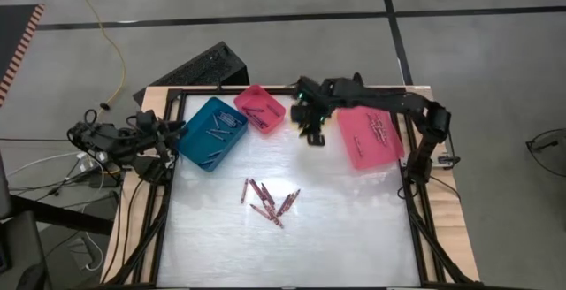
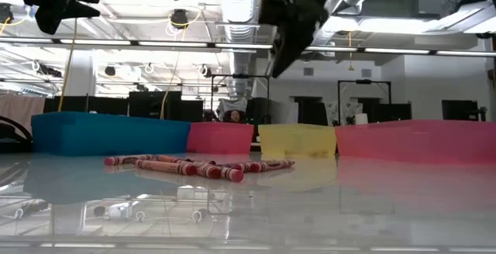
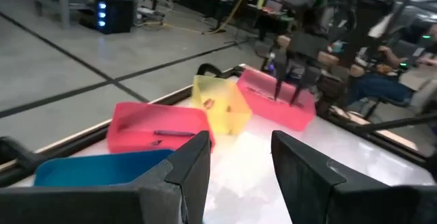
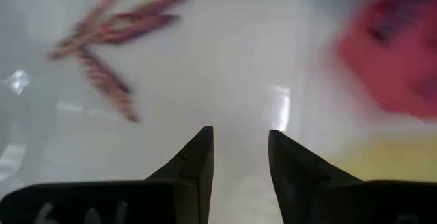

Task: Sort crayons
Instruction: Put the red crayon into the yellow bin

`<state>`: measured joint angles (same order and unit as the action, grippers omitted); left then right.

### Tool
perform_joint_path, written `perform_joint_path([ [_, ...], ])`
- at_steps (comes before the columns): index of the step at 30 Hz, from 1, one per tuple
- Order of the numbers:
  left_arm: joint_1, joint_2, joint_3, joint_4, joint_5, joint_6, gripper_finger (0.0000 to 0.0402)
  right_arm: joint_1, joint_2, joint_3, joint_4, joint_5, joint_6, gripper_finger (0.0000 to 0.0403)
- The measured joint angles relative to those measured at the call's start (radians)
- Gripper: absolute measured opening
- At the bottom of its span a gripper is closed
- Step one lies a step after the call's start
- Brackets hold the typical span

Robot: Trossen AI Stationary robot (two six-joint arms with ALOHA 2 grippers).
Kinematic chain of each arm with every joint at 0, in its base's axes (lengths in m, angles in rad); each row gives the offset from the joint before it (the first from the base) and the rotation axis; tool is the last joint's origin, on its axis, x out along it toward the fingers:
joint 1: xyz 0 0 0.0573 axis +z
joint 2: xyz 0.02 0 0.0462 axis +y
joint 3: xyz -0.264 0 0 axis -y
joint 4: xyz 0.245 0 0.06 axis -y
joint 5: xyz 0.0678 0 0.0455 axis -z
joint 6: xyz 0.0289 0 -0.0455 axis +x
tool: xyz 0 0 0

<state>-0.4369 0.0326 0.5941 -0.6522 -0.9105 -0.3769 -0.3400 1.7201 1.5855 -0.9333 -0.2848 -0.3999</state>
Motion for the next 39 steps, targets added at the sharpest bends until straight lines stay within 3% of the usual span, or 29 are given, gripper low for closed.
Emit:
perform_joint_path([
  [8,0.000,0.000,0.000,0.024,0.084,0.020,0.0145,0.261,0.003,0.000,0.056,0.122,0.066,0.0132],
  [13,0.000,0.000,0.000,0.018,0.121,0.074,0.0145,0.375,0.036,-0.002,0.096,0.217,0.106,0.0133],
  [17,0.000,0.000,-0.005,0.013,0.140,0.099,0.0145,0.435,0.110,-0.005,0.089,0.230,0.123,0.0133],
  [30,0.000,0.002,-0.005,-0.014,0.168,0.104,0.0145,0.460,0.299,-0.004,0.040,0.238,0.133,0.0133],
  [39,0.000,0.002,-0.005,-0.034,0.166,0.104,0.0145,0.449,0.332,-0.005,0.021,0.236,0.104,0.0133],
])
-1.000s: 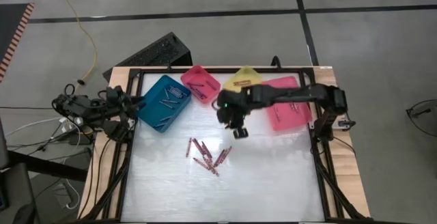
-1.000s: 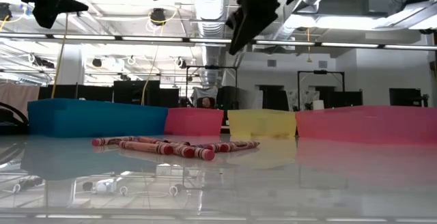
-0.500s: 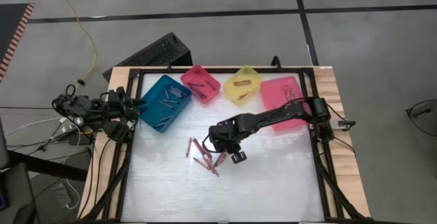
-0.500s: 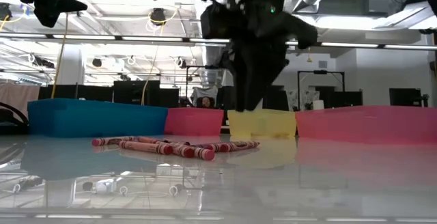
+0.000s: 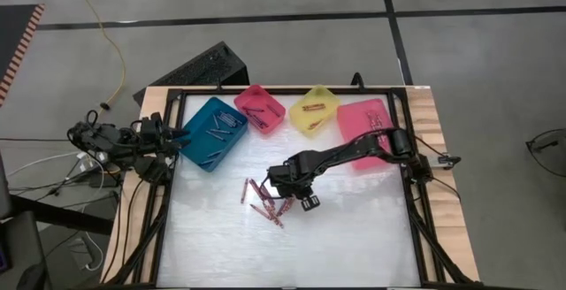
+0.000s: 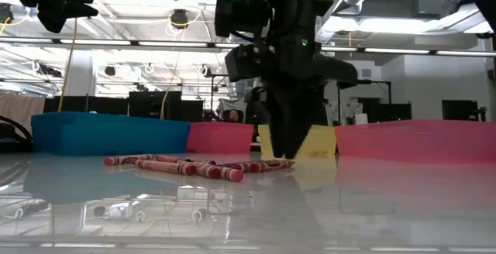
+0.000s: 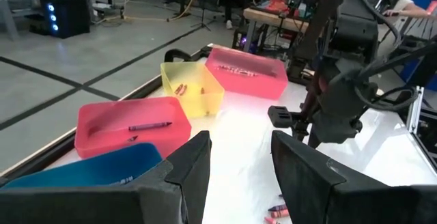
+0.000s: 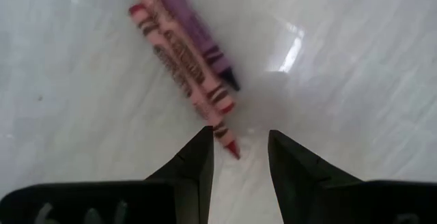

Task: Sort crayons
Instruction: Put the red crayon into the yellow bin

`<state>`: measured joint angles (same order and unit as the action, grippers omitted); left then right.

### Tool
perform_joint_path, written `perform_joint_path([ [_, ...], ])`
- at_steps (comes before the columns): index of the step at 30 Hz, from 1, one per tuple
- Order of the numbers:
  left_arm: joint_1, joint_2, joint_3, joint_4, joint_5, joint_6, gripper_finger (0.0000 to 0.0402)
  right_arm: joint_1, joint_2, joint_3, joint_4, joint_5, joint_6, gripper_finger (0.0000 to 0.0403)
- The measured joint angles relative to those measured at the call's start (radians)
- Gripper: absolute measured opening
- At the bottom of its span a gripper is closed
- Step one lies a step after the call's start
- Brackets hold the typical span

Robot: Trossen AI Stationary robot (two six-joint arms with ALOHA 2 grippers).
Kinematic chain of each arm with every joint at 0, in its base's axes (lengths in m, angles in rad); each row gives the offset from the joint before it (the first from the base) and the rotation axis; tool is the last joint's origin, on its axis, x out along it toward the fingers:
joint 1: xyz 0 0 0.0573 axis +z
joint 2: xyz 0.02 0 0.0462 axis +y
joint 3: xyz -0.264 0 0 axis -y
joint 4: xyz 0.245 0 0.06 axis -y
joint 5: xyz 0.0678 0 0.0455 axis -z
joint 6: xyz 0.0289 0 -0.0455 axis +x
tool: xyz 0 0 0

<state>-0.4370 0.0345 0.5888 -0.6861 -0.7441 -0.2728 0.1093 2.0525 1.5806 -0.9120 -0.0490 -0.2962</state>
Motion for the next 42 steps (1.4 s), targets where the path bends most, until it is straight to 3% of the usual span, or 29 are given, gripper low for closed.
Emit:
perform_joint_path([
  [42,0.000,0.000,0.000,-0.004,0.000,0.000,0.0145,0.034,0.022,0.002,0.031,-0.027,0.103,0.0127],
])
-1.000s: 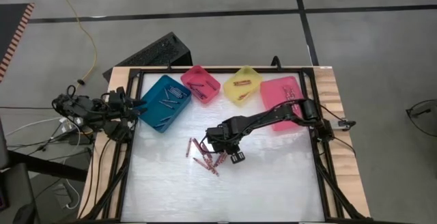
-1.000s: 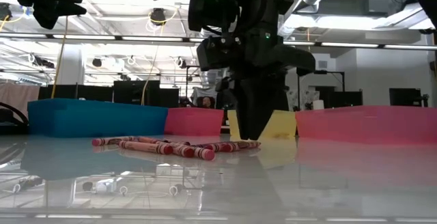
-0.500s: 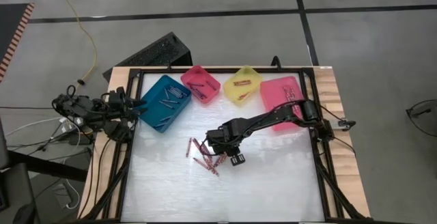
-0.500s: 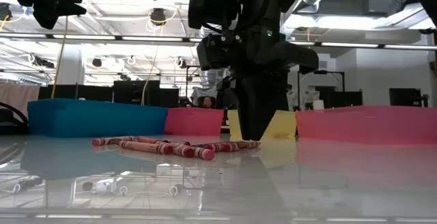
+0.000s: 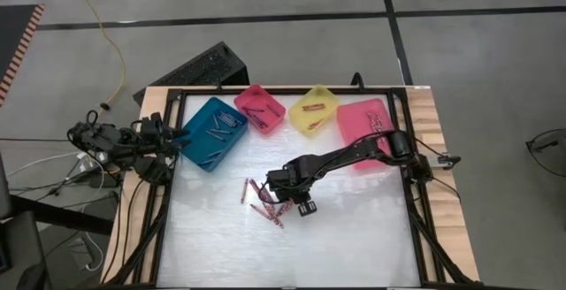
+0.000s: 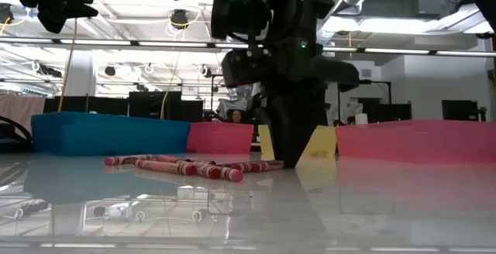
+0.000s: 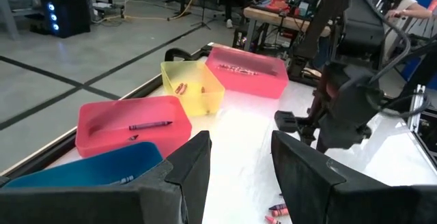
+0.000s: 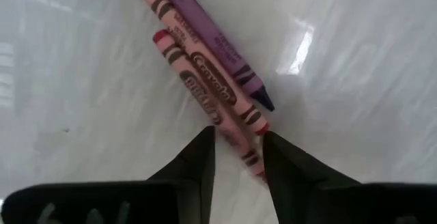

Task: Sort crayons
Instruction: Put the red crayon into the yellow bin

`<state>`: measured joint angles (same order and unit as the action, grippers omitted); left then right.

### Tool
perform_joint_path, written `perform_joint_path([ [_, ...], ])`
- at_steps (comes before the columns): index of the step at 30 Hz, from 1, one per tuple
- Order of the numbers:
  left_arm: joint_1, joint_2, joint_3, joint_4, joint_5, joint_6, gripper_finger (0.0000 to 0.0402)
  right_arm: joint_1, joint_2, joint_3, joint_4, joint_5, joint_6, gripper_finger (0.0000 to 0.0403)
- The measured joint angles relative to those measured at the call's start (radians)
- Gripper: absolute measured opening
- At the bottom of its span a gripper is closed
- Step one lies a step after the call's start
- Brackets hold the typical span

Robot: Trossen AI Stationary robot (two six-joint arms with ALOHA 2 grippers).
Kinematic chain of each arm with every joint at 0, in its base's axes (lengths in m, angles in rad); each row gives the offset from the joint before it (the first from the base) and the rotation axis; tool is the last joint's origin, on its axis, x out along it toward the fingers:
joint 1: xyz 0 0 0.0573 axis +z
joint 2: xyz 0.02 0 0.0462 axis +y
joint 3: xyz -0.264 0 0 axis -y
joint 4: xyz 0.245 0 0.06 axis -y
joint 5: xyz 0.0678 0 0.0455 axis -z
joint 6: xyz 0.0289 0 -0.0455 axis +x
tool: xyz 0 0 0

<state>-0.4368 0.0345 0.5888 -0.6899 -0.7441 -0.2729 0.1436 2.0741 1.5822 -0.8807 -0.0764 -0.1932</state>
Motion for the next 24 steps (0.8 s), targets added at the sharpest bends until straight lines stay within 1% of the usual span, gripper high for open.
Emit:
perform_joint_path([
  [6,0.000,0.000,0.000,-0.002,0.000,-0.009,0.0145,0.008,0.076,0.005,-0.009,0.003,0.021,0.0127],
  [11,0.000,0.000,0.000,-0.003,0.000,-0.009,0.0145,0.024,0.083,0.004,-0.016,0.046,0.032,0.0117],
  [14,0.000,0.000,0.000,-0.002,0.000,-0.010,0.0145,0.026,0.075,0.004,-0.026,0.077,0.063,0.0095],
  [22,0.000,0.000,0.000,-0.002,0.000,-0.012,0.0145,0.045,0.077,0.003,-0.047,0.079,0.138,0.0014],
  [24,0.000,0.000,0.000,-0.001,0.000,-0.022,0.0145,0.054,0.067,0.008,-0.057,0.080,0.149,0.0006],
])
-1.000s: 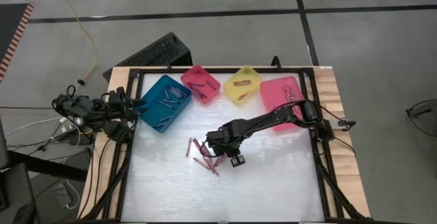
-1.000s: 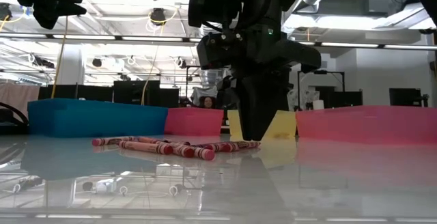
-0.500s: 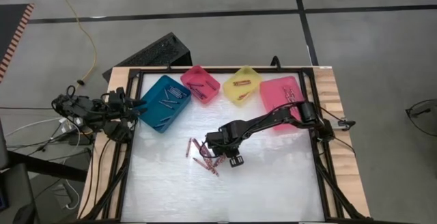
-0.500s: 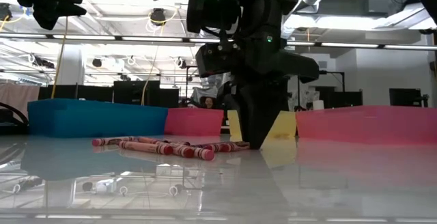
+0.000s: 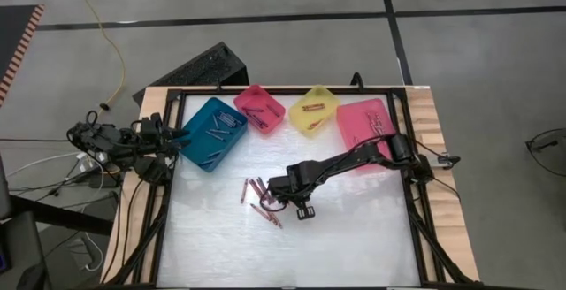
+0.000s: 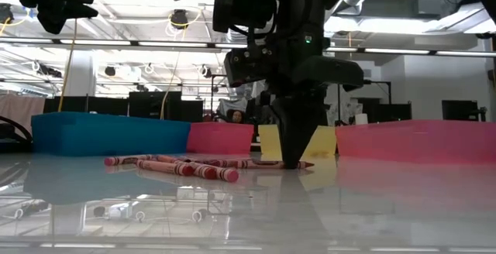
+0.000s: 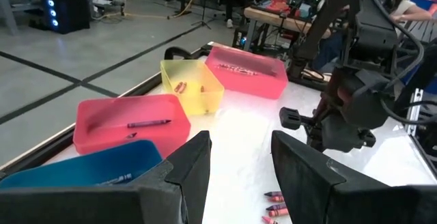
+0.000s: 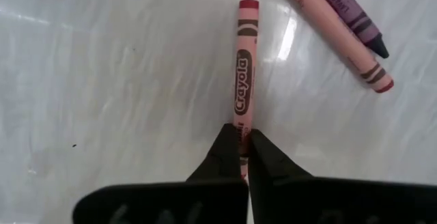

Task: Sort crayons
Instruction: Put the red crayon into the yellow bin

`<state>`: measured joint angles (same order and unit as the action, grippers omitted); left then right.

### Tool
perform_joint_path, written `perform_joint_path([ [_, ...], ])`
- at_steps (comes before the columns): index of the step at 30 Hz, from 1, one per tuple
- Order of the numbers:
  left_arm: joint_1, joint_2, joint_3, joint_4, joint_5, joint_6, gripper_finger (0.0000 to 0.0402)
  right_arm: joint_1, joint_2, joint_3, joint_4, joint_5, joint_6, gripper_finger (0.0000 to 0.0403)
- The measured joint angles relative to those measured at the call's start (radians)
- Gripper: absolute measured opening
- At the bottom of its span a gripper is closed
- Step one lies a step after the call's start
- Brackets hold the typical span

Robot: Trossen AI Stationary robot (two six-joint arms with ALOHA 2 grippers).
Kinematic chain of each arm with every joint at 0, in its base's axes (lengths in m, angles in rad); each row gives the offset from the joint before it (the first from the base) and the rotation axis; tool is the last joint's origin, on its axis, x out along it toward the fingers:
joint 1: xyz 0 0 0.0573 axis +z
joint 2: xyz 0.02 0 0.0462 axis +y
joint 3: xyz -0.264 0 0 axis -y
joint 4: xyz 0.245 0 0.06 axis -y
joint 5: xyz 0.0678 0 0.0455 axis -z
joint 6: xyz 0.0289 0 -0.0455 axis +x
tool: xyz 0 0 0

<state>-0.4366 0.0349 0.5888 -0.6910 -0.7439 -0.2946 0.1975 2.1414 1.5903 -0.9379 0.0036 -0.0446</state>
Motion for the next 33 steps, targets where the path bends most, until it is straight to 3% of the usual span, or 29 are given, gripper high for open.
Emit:
perform_joint_path([
  [10,0.000,0.000,0.000,0.000,0.000,-0.006,0.0145,0.010,-0.120,0.030,-0.115,0.008,0.060,0.0002],
  [18,0.000,0.000,0.000,0.001,0.000,-0.025,0.0145,-0.074,-0.314,0.035,-0.167,0.277,0.086,0.0002],
  [24,0.000,0.000,0.000,0.001,-0.002,-0.025,0.0145,-0.208,-0.422,0.038,-0.198,0.531,0.219,0.0002],
  [27,0.000,0.000,0.000,0.001,-0.006,-0.025,0.0145,-0.285,-0.440,0.037,-0.201,0.579,0.232,0.0002],
  [33,0.000,0.000,0.000,0.000,-0.028,-0.044,0.0145,-0.449,-0.432,-0.005,-0.173,0.571,0.153,0.0001],
])
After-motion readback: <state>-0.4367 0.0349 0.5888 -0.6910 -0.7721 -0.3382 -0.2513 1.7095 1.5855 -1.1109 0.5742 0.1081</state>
